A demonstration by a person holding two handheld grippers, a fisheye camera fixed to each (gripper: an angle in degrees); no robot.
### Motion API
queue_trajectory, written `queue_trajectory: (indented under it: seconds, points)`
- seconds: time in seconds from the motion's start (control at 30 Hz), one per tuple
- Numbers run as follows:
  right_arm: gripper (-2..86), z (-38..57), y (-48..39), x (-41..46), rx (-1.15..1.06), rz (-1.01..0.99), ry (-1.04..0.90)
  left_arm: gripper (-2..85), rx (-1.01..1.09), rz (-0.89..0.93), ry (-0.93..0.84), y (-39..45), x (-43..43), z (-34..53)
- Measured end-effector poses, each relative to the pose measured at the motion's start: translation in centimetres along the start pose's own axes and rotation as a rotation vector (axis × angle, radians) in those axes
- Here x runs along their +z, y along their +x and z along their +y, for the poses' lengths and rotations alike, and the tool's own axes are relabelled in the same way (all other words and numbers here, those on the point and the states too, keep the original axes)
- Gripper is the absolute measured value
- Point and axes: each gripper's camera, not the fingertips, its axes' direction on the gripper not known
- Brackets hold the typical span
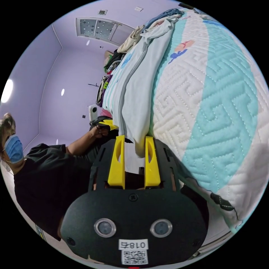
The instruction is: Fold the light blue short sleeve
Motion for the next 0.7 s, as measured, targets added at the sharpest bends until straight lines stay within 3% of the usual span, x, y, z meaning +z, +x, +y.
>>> queue_trajectory:
  seconds: [0.03,0.17,0.4,0.7]
  points:
    - [11.1,-0.1,0.0,0.0,-0.006,-0.002,-0.005,8.2,-0.004,0.082,0.003,-0.5,0.6,-0.4]
    - [10.2,-0.4,0.2,-0.1,-0.010,0.003,-0.020,1.0,-0.078,0.095,0.037,-2.7,1.2,-1.1]
    - [1.0,-0.8,-0.4,-0.3,0.006,0.046,-0.058,-0.9,-0.109,0.234,0.043,-3.8,0.4,-1.8]
    - [0.2,3.6,-9.5,-7.9,-0.154,-0.066,0.142,-0.9,0.072,0.359,0.192,2.9,-7.0,-1.6]
